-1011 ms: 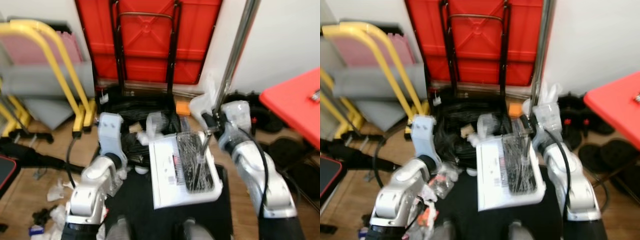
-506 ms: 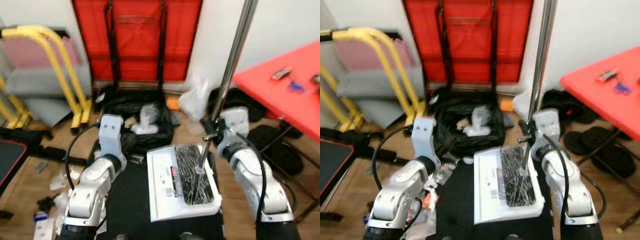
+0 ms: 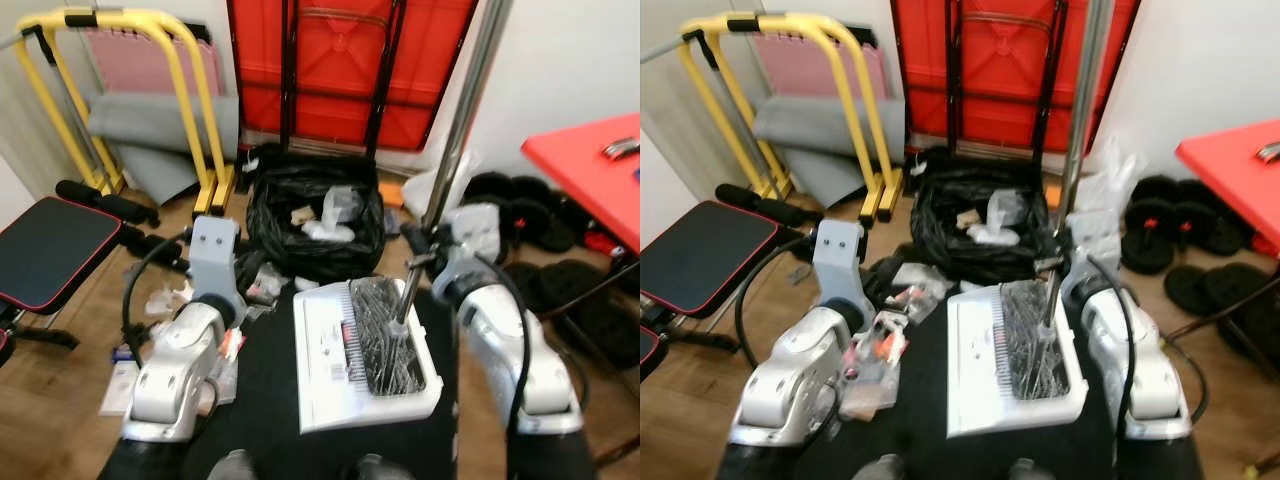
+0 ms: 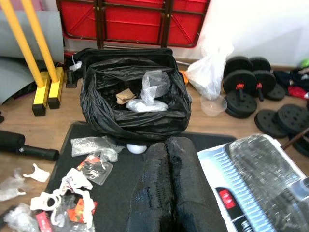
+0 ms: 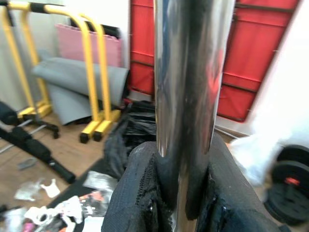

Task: Sweep floor

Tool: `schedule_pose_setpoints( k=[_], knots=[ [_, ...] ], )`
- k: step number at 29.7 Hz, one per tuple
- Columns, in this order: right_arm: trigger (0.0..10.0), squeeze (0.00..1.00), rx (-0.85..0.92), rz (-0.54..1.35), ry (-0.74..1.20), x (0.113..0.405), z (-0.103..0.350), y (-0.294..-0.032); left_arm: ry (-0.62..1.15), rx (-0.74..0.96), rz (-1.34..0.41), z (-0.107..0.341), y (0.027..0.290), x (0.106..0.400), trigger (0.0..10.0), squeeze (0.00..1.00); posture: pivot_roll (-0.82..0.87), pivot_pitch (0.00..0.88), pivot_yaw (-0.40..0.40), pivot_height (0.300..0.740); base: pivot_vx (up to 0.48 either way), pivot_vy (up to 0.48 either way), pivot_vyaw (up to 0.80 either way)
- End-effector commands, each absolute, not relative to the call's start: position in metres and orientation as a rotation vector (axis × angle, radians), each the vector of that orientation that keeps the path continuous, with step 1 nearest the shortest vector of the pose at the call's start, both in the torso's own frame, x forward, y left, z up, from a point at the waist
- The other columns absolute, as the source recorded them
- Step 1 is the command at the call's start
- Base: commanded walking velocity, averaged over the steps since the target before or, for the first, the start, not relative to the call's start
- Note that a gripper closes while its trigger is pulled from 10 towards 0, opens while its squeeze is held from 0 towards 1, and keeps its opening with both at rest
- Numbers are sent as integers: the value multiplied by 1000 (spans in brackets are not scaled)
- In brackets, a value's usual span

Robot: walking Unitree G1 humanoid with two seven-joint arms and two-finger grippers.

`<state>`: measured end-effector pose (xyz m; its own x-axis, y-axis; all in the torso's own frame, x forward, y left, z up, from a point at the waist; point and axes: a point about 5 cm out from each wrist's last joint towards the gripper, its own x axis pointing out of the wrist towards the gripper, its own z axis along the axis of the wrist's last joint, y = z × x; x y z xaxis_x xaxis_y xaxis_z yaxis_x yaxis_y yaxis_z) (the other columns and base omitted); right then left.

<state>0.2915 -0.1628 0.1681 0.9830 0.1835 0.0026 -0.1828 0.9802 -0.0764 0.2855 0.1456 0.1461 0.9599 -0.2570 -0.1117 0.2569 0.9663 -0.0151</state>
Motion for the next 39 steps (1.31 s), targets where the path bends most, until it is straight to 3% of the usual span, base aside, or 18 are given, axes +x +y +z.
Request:
schedule_pose_setpoints(
  k=[1, 30, 39],
  knots=[
    [10000, 0, -89, 154, -80, 291, 183, -169, 112, 5, -271, 148, 145, 286, 10000, 0, -126, 134, -116, 740, 480, 0, 0],
    [10000, 0, -73, 148, -94, 292, 184, -171, 81, 10, -275, 149, 142, 287, 10000, 0, -134, 135, -117, 740, 0, 0, 0],
    [10000, 0, -110, 176, -75, 290, 180, -170, 79, -5, -302, 149, 139, 285, 10000, 0, -134, 127, -114, 740, 107, 0, 396]
  ],
)
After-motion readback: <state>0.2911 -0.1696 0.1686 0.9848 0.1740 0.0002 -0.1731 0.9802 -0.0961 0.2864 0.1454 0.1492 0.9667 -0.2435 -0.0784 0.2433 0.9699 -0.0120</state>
